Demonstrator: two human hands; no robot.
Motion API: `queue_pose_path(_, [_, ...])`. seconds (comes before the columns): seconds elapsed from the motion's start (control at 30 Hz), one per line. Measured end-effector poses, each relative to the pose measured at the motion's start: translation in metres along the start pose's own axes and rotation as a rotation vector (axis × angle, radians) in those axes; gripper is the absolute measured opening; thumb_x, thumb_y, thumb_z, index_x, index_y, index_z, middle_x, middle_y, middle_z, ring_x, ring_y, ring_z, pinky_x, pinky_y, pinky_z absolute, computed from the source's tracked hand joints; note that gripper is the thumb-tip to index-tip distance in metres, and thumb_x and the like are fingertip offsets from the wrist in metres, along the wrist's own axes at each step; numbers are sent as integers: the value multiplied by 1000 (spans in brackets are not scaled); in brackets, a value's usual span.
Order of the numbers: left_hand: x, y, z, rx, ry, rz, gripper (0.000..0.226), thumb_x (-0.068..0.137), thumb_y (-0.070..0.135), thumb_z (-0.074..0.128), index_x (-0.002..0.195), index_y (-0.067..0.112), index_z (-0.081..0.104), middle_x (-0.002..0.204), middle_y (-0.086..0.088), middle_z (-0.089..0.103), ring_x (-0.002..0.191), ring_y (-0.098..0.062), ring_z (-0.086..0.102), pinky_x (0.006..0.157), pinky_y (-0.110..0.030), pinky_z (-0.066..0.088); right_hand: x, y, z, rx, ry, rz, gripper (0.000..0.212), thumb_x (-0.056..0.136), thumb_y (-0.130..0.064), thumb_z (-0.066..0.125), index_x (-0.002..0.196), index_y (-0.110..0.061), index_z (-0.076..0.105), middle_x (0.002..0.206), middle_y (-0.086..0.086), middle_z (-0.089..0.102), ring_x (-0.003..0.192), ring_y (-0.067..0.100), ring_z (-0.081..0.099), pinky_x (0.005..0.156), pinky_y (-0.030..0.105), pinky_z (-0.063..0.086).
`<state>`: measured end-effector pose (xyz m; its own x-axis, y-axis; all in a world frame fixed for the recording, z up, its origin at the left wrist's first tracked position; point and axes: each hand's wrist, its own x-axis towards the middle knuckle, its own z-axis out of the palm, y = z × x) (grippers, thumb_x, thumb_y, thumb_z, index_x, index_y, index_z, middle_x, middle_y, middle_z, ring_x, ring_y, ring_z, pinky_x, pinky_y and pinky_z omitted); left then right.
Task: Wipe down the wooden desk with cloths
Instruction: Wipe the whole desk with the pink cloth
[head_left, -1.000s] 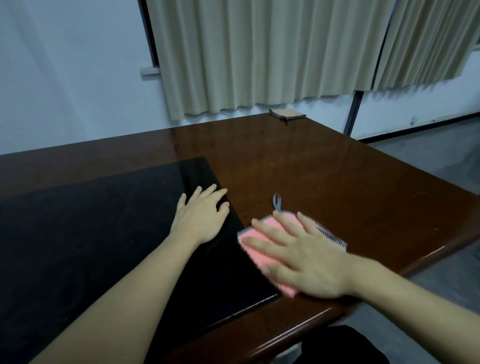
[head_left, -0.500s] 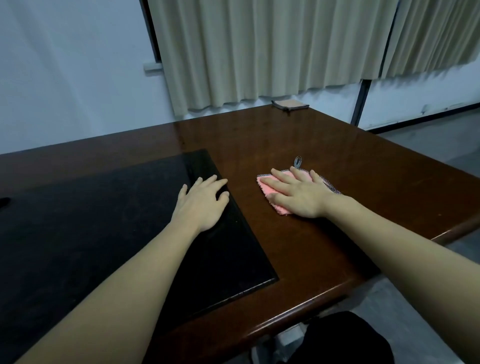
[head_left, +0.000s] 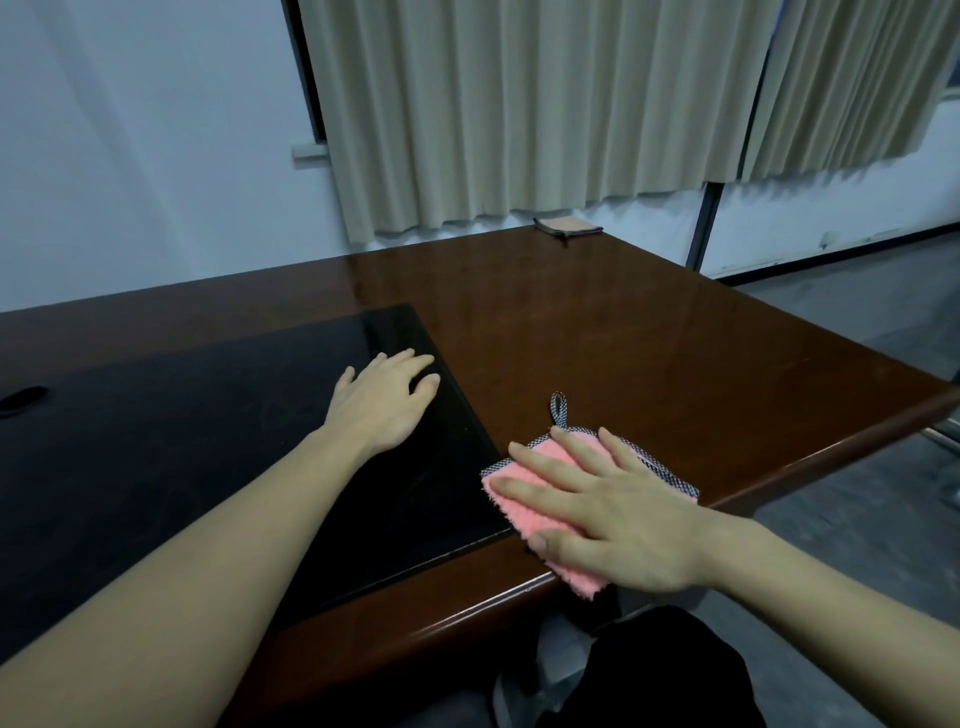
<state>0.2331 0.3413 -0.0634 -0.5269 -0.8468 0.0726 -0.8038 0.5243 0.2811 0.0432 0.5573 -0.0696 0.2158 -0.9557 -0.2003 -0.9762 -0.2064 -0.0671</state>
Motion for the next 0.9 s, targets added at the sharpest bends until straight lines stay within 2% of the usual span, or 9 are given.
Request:
queue_pose_path(0.13, [-1, -20, -7, 24, -26, 1, 51, 108, 50, 30, 157, 37, 32, 167, 9, 22, 156, -22, 14, 125, -53, 9, 34, 17, -4, 16, 8, 20, 57, 93, -74, 5, 146, -67, -14, 160, -26, -25, 151, 19, -26, 122, 54, -16])
queue_pose_path(0.33, [5, -62, -4, 25, -81, -29, 52, 108, 48, 34, 158, 38, 28, 169, 9, 15, 157, -22, 8, 124, -55, 5, 122, 55, -22, 34, 44, 167, 55, 103, -64, 16, 153, -59, -6, 167, -19, -13, 156, 24, -11, 123, 58, -7])
queue_pose_path(0.5, [4, -69, 4, 2, -66, -40, 51, 108, 48, 31, 158, 40, 27, 169, 13, 14, 157, -20, 5, 125, -52, 1, 189, 81, -42, 88, 38, 280, 57, 102, -65, 19, 155, -57, 0, 169, -16, -7, 156, 29, -7, 121, 64, -4])
queue_pose_path(0.63, [1, -66, 4, -7, -50, -41, 51, 107, 49, 31, 158, 40, 28, 168, 13, 14, 157, -18, 6, 126, -50, 1, 211, 88, -49, 108, 26, 306, 57, 102, -65, 20, 155, -57, 1, 169, -15, -7, 156, 31, -8, 120, 65, -6])
queue_pose_path(0.73, [0, -64, 4, -9, -47, -42, 51, 107, 49, 30, 158, 40, 28, 168, 13, 15, 157, -18, 6, 126, -50, 2, 198, 75, -48, 75, 3, 253, 56, 103, -64, 17, 155, -56, -3, 169, -14, -10, 156, 32, -9, 120, 66, -5])
queue_pose_path(0.9, [1, -65, 5, -2, -40, -39, 51, 107, 50, 30, 158, 40, 28, 169, 12, 15, 157, -19, 7, 126, -50, 2, 126, 9, -27, -54, -5, -32, 63, 95, -75, 2, 153, -57, -13, 165, -17, -21, 153, 25, -19, 122, 59, -11])
